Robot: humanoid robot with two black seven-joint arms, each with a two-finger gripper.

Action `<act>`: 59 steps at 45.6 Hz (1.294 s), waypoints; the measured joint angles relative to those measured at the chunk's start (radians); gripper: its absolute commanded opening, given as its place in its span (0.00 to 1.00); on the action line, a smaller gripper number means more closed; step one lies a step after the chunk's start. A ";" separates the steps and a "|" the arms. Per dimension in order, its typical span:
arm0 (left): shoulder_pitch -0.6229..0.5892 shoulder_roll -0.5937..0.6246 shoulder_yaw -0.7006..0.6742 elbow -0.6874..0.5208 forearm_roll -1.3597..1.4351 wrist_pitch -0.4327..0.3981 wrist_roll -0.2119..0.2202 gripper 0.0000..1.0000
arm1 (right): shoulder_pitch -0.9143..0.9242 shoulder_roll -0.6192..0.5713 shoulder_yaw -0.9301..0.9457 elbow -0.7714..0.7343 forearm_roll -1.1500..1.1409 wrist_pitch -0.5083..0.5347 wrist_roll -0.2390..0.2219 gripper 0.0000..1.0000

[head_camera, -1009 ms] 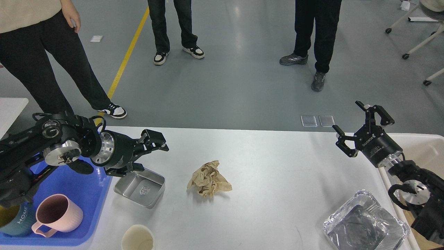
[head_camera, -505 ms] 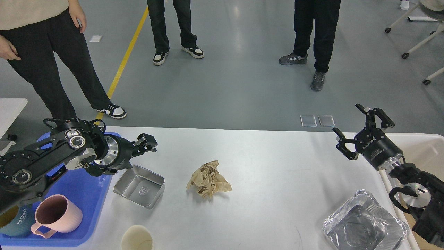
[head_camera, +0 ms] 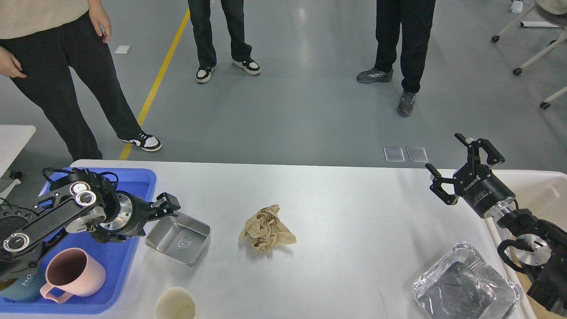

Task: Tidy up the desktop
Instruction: 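Grasp the rim of the steel tray with the left gripper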

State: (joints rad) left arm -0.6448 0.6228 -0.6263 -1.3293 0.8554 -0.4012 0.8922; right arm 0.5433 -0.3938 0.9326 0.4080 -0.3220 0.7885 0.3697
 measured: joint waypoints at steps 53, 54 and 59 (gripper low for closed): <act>0.257 -0.148 -0.096 0.041 0.211 0.098 -0.055 0.36 | -0.013 -0.011 0.000 0.015 0.000 0.003 0.002 1.00; 0.258 -0.148 -0.097 0.041 0.212 0.098 -0.055 0.34 | -0.014 -0.011 0.000 0.017 0.000 0.003 0.002 1.00; 0.260 -0.147 -0.104 0.041 0.212 0.099 -0.055 0.29 | -0.018 -0.011 0.000 0.024 -0.001 0.002 0.002 1.00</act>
State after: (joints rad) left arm -0.3852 0.4762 -0.7301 -1.2884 1.0675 -0.3027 0.8369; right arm 0.5253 -0.4049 0.9327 0.4317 -0.3231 0.7903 0.3712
